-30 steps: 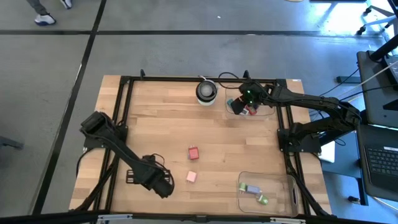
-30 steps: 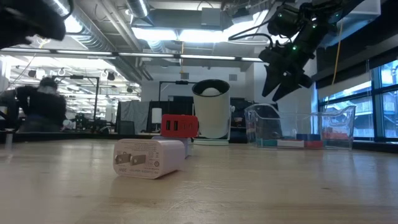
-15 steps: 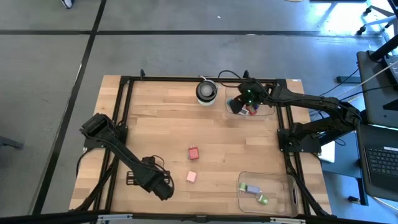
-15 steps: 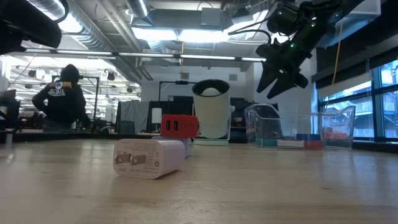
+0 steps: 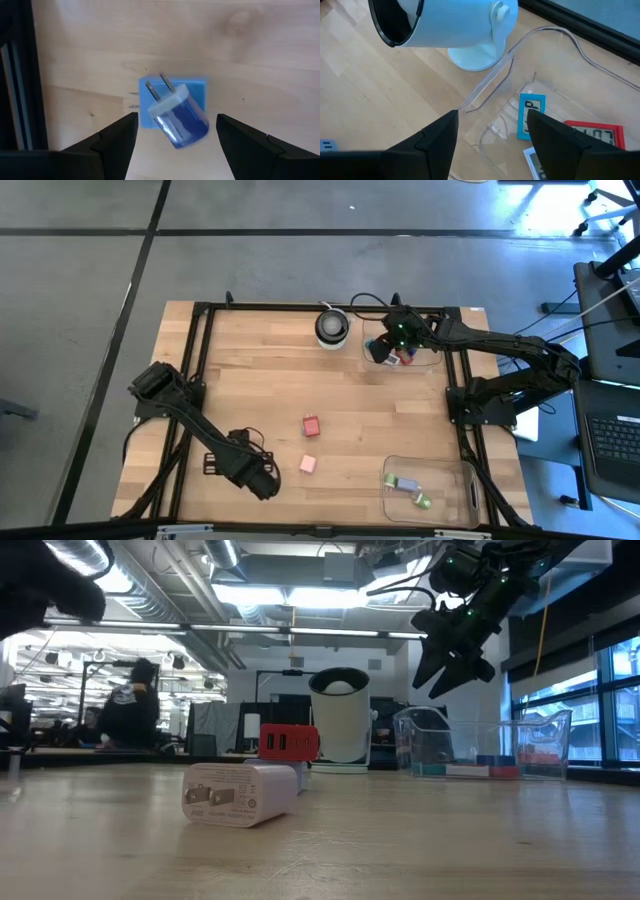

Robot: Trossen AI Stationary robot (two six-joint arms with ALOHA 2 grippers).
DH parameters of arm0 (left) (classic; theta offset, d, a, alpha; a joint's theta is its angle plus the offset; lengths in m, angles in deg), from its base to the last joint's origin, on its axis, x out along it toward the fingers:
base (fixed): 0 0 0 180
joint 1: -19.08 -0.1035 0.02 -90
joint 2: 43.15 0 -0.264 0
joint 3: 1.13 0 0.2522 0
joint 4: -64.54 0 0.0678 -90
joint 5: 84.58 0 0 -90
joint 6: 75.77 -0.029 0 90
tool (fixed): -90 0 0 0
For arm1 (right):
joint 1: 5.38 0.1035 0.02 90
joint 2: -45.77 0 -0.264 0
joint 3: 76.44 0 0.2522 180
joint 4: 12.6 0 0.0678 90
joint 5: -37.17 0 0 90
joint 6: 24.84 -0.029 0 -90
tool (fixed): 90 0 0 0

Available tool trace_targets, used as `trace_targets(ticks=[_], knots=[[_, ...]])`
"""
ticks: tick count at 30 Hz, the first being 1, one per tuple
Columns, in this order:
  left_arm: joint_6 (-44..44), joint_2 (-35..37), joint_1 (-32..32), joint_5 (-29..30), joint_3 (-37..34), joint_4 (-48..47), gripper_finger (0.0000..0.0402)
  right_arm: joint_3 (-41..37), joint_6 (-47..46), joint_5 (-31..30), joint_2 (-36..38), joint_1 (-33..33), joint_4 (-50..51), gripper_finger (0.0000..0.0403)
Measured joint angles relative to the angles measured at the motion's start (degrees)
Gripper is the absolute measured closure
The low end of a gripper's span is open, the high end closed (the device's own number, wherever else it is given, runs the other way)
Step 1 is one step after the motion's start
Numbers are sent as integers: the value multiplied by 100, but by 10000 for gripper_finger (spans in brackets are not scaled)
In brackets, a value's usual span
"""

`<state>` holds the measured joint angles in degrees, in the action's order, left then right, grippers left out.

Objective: Pick & Place Office items
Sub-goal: Put the violet charger adapter into the bottom transparent bin

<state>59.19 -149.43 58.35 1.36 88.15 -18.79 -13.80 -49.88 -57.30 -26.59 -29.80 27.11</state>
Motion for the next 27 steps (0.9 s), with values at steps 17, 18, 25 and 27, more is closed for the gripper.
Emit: trace_targets(ticks=[17, 18, 25, 27], knots=[[-14, 35, -118, -117, -746, 950, 135, 2, -109, 151, 0, -2, -19, 163], [-18, 41, -118, -110, -746, 952, 135, 2, -109, 151, 0, 0, -19, 163], [-200, 169, -101, 69, -715, 1078, 135, 2, -109, 151, 0, 0, -21, 163], [-208, 277, -85, 243, -713, 1078, 135, 2, -109, 151, 0, -1, -21, 163]])
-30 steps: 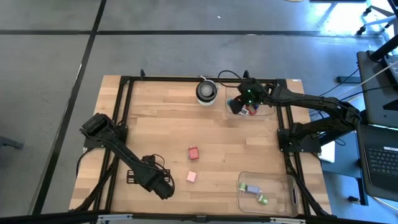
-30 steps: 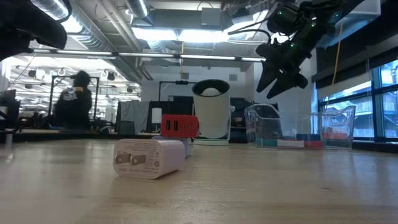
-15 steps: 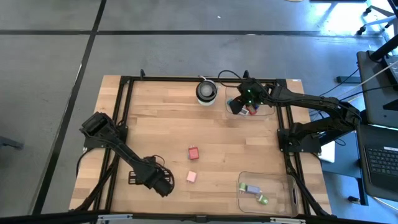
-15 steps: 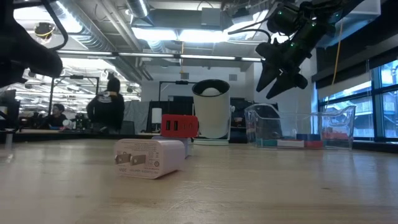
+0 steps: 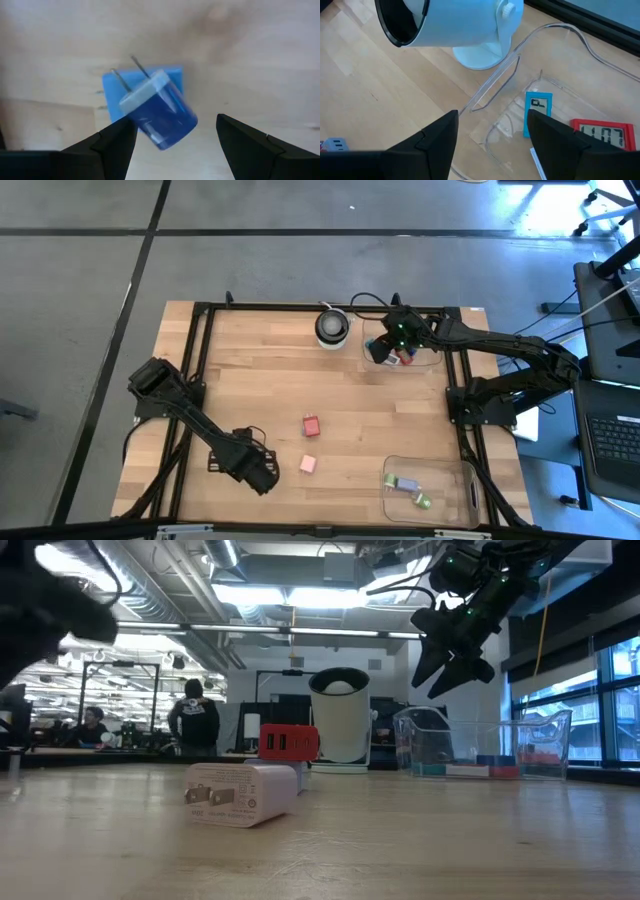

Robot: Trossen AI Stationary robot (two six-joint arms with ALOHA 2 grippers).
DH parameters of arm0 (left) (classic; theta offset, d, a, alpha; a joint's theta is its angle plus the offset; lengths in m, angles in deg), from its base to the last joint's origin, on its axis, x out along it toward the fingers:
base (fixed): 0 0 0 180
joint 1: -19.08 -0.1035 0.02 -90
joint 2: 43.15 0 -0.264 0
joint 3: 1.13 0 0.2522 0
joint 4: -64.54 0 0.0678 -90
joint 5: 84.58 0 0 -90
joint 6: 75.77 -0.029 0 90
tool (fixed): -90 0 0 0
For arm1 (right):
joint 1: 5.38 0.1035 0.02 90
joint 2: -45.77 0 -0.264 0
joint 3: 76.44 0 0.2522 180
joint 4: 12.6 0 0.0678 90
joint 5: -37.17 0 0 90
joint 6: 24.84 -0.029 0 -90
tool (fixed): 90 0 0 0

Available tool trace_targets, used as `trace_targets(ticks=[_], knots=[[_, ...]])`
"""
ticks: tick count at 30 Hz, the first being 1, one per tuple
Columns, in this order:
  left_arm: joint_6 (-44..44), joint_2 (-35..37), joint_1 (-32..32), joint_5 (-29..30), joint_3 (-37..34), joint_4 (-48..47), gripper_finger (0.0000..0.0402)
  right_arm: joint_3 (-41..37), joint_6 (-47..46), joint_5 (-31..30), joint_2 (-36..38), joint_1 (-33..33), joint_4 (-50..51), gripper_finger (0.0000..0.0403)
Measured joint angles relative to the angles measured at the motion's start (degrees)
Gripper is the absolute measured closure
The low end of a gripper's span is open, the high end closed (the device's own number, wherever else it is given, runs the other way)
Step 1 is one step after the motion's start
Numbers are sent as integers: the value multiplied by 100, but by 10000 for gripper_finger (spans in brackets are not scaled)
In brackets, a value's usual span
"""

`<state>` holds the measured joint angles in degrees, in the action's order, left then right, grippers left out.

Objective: Pick & Place Office items
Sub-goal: Put the violet charger adapter into the bottom transparent bin

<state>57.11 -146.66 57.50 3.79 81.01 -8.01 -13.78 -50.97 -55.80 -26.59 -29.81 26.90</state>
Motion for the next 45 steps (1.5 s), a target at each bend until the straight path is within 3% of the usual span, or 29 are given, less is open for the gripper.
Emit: trace_targets(ticks=[18, 22, 30, 34, 38, 45], knots=[[59, 117, -122, 18, -204, -234, 138, 0, 2, 0, 0, 0, 0, 163], [68, 119, -146, 19, -232, -235, 165, 0, 2, 34, 0, -1, -1, 163], [92, 123, -140, 16, -232, -226, 259, 0, 2, 46, 0, 1, -1, 163], [32, 211, -140, 92, -232, -209, 268, 0, -9, 60, 0, -1, 0, 163], [-129, 565, -140, 916, -229, -117, 268, 0, -28, 137, 0, -1, 0, 163], [-971, 1396, -269, 3839, -225, 283, 263, 0, -177, 862, 0, 14, -2, 163]])
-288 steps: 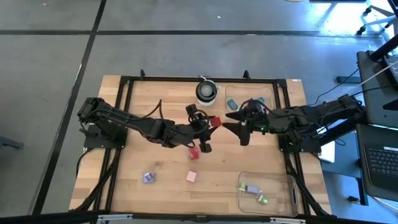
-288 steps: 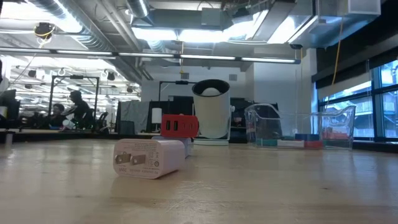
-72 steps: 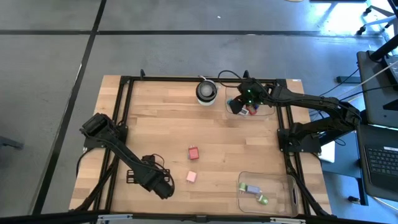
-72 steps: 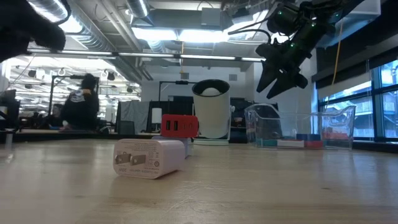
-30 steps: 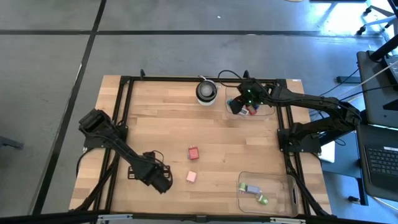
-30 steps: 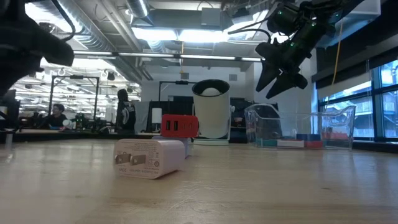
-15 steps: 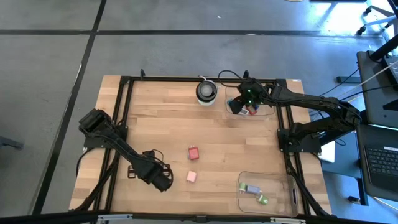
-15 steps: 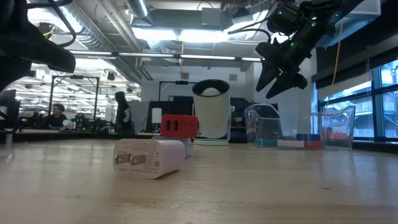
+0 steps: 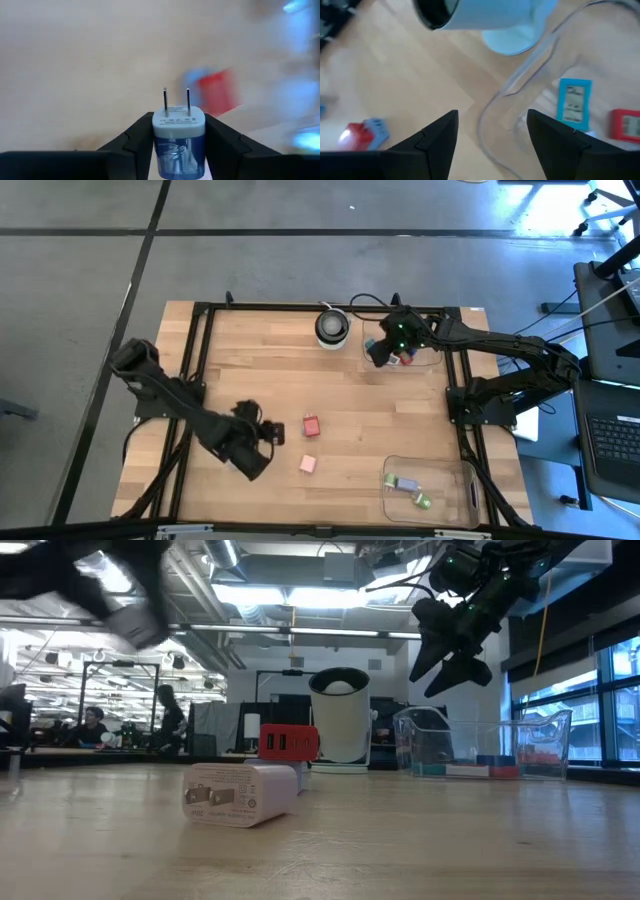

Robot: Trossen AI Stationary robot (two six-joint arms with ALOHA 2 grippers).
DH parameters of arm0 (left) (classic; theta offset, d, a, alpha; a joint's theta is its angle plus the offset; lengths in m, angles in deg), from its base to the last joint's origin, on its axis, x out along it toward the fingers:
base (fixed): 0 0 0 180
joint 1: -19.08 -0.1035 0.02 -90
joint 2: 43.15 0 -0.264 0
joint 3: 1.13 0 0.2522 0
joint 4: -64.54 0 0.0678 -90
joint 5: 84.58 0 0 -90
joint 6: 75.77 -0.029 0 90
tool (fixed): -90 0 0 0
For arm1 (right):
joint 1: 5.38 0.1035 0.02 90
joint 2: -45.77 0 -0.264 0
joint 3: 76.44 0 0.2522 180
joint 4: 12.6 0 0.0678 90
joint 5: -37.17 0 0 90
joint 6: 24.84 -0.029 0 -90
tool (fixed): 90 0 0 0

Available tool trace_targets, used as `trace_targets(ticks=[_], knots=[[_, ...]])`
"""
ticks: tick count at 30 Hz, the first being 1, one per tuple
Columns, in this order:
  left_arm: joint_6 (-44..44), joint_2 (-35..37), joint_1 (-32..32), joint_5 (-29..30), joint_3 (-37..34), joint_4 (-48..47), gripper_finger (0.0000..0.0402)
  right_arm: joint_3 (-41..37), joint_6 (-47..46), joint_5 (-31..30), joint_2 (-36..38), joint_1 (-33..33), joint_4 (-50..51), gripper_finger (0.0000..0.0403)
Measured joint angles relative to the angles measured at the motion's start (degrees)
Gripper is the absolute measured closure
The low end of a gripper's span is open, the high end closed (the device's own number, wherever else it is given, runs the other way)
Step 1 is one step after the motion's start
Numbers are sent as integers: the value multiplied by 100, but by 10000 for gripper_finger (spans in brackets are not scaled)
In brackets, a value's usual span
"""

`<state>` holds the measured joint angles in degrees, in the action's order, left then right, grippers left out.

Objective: Pick & Place Office items
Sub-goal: Put the violet charger adapter into the bottom transparent bin

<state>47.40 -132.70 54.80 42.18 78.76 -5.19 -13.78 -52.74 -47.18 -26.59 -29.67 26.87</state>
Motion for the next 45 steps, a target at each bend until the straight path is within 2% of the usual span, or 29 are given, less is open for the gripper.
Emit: trace_targets(ticks=[3, 9, 15, 19, 26, 32, 38, 41, 45], knots=[[-955, 283, -234, 666, 2, 383, 262, 0, -15, 277, 0, 77, -57, 163], [-3981, 637, -1020, 795, 2, 1919, 261, 0, -311, 861, 0, 438, -760, 163], [-7189, 827, -1828, 227, 2, 4030, 260, 0, -535, 1092, 22, 1002, -1819, 163], [-8566, 922, -2276, -443, 2, 5124, 259, 0, -573, 1082, 29, 1359, -2383, 163], [-10274, 923, -2793, -1784, 4, 6418, 259, 0, -451, 803, 33, 2010, -3394, 163], [-11592, 921, -2954, -2317, 4, 7227, 259, 0, -424, 675, 33, 2380, -3852, 163], [-12762, 921, -2961, -2574, 4, 7362, 259, 0, -637, 568, 33, 2587, -4189, 163], [-13067, 919, -2994, -2582, 4, 7440, 259, 0, -719, 333, 33, 2716, -4419, 163], [-13025, 919, -3127, -2990, 4, 7427, 259, 0, -843, 139, 33, 2858, -4753, 163]])
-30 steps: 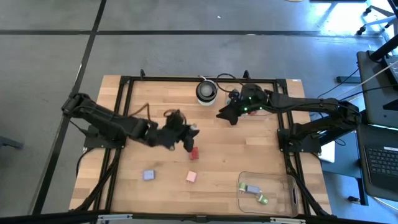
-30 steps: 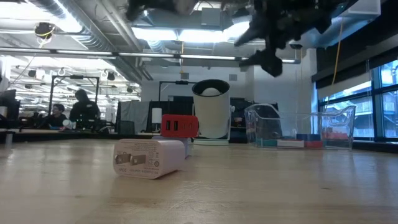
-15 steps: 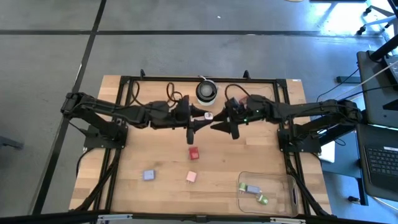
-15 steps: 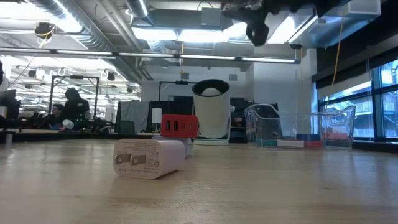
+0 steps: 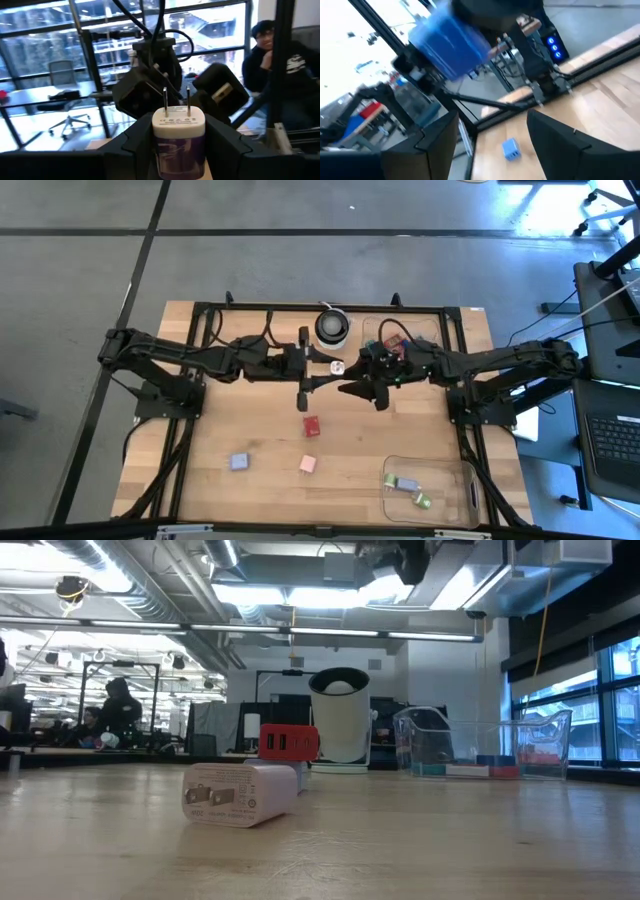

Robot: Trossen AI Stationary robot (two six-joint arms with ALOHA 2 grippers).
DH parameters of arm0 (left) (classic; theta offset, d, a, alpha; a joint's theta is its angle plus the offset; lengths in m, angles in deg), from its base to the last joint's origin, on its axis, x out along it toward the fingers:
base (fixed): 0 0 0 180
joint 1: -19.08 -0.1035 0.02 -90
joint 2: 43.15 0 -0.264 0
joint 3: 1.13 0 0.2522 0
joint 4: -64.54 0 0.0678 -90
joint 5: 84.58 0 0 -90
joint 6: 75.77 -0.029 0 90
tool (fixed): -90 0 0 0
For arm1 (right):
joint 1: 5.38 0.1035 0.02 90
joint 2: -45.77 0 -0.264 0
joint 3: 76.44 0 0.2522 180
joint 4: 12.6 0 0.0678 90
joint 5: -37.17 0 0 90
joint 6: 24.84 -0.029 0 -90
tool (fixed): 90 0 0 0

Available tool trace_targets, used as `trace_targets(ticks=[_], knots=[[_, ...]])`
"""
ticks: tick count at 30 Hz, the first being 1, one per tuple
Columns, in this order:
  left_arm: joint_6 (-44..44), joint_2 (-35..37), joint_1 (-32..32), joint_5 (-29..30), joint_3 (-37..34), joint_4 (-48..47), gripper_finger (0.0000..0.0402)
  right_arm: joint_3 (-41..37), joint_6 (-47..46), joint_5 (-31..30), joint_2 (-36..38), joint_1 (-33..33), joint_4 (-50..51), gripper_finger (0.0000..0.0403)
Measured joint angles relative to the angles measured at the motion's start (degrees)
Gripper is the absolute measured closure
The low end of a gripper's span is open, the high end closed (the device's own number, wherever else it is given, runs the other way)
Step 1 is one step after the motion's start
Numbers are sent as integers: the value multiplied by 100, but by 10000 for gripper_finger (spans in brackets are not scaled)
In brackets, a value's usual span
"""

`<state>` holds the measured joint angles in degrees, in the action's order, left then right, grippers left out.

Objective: Pick & Place Office items
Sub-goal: Put the violet charger adapter into the bottom transparent bin

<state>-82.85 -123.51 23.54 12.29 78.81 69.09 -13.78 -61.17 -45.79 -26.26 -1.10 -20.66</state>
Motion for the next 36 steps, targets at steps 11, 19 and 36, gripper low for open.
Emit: trace_targets(ticks=[11, 19, 36], knots=[[-181, 147, -14, -536, -2, -27, 259, 0, -988, -358, 2, 159, -501, 162], [-764, 589, 187, -376, 0, -819, 259, 0, -1684, -692, 2, 157, -1496, 126], [-1972, 249, 226, 592, -3, -582, 259, 413, -2626, -1414, -495, 301, -1610, 76]])
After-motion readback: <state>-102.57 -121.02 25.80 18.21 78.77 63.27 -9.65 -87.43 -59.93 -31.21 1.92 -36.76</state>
